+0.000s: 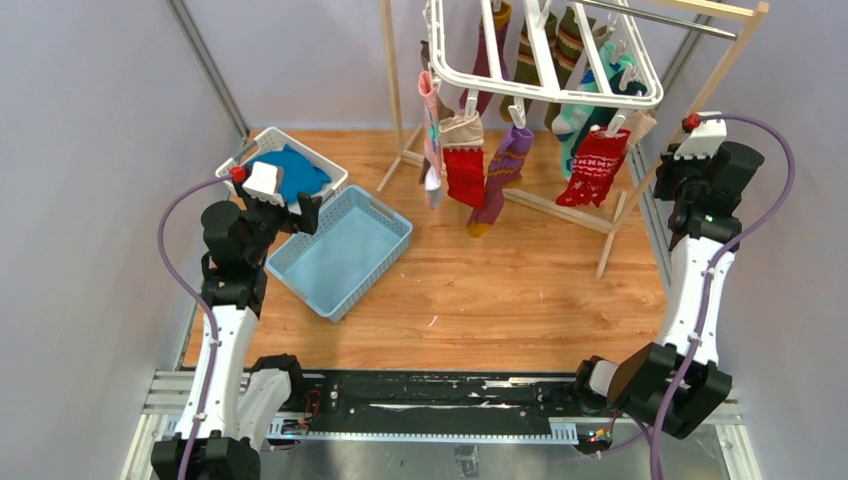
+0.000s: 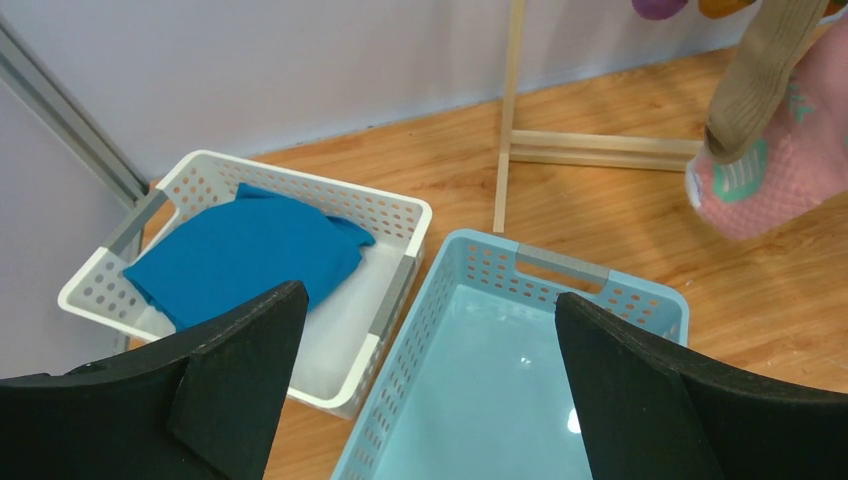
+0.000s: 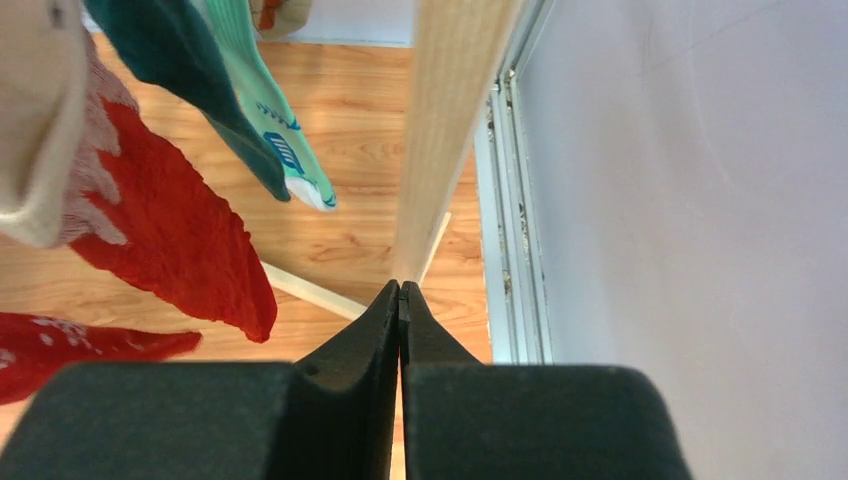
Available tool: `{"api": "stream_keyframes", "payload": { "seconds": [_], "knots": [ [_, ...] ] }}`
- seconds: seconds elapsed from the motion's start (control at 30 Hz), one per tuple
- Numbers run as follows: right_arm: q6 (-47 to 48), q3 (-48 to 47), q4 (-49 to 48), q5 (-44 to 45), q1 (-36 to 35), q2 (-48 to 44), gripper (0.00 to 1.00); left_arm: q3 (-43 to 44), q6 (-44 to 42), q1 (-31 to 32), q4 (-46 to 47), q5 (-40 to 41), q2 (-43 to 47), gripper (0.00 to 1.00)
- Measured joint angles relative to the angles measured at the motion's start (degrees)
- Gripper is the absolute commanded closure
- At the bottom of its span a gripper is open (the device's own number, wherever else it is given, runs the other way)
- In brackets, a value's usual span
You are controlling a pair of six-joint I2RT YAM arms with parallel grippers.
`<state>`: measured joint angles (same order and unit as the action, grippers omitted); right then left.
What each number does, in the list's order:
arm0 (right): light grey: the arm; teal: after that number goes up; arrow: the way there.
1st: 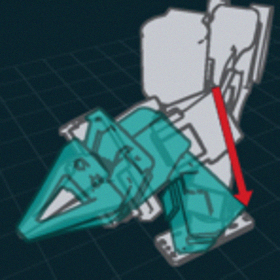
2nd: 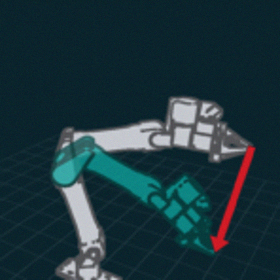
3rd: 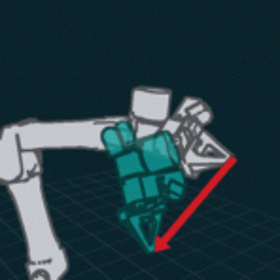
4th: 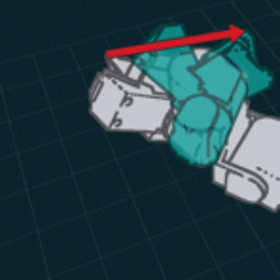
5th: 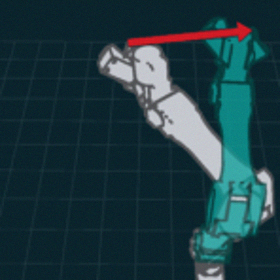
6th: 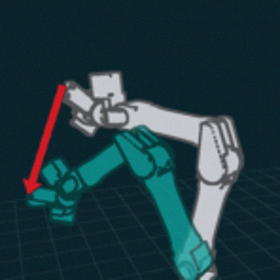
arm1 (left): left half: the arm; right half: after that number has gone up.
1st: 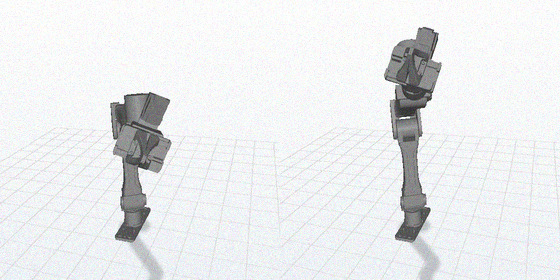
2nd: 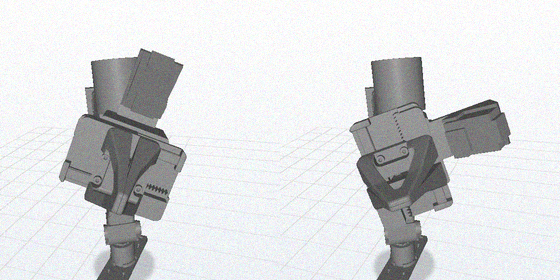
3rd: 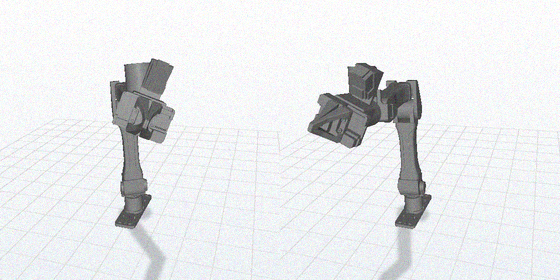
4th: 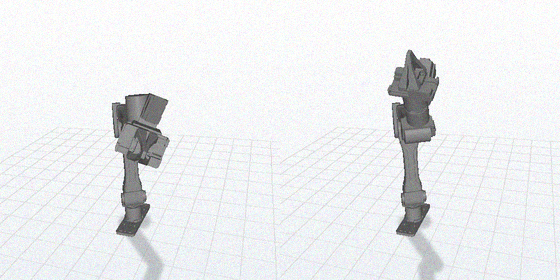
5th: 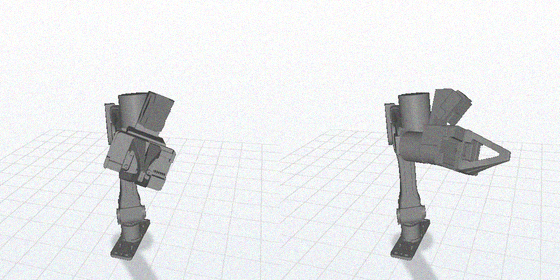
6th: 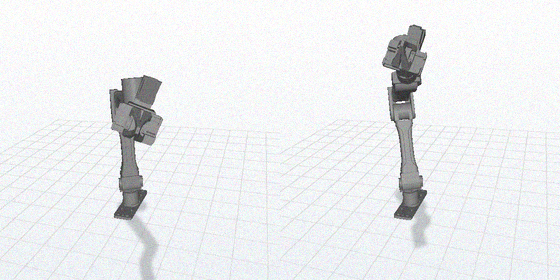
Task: Remove the socks clipped to the hanger
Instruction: Adjust the clothesline at the center of the board.
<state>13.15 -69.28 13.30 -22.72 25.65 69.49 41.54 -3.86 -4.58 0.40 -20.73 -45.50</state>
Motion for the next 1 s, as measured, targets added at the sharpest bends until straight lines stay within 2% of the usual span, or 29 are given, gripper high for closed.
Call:
{"api": "stream_keyframes", "payload": {
  "seconds": [0.47, 0.73, 0.83, 0.9, 1.0],
  "knots": [
    [6.8, 2.1, 9.8, -0.6, 0.4, -7.2, 1.00, 0.0, 0.0, 0.0, 0.0, -0.7, 0.0, 0.00],
    [11.7, 0.3, 16.0, -11.3, 9.7, -4.5, 1.00, -0.1, 0.0, 0.0, 0.0, -0.8, -0.2, 0.00],
    [13.0, -1.2, 17.9, -14.8, 11.1, -2.4, 1.00, -0.2, 0.0, 0.0, 0.0, -0.8, -0.2, 0.00],
    [13.3, -1.3, 18.5, -16.7, 11.1, -1.7, 0.93, -0.2, 0.0, 0.0, 0.1, -0.8, -0.2, 0.00],
    [12.5, -0.9, 17.9, -18.3, 11.1, -1.6, 0.72, -0.2, 0.0, 0.0, 0.5, -1.0, -0.3, 0.00]
  ]
}}
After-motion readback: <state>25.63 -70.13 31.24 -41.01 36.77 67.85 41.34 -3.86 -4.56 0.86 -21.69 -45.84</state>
